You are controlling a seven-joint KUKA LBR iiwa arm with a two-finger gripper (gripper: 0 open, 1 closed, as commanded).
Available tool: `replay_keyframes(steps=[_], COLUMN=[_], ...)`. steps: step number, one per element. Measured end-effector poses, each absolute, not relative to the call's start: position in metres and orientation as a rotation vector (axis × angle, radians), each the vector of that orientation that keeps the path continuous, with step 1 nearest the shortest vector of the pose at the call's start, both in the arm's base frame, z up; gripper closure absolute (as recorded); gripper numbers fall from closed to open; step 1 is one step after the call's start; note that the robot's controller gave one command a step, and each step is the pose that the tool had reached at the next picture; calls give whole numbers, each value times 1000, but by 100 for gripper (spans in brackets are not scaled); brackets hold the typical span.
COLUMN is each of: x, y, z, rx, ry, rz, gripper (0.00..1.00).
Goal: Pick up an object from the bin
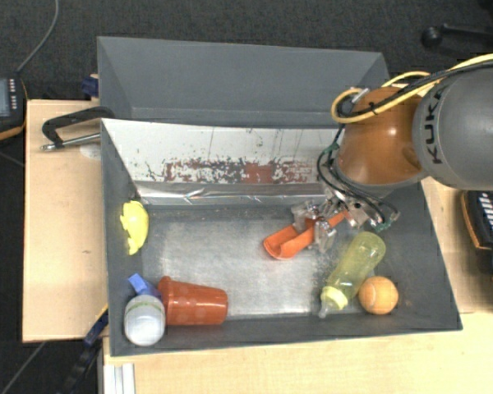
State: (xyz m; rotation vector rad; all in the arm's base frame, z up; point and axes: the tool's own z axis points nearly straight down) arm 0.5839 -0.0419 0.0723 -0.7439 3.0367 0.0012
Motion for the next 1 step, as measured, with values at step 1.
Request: replay_keyframes(steps=[1], x=[582], y=[-42], z=[113], rx=[-759], ry=[3038], rz=[7], gripper=[100])
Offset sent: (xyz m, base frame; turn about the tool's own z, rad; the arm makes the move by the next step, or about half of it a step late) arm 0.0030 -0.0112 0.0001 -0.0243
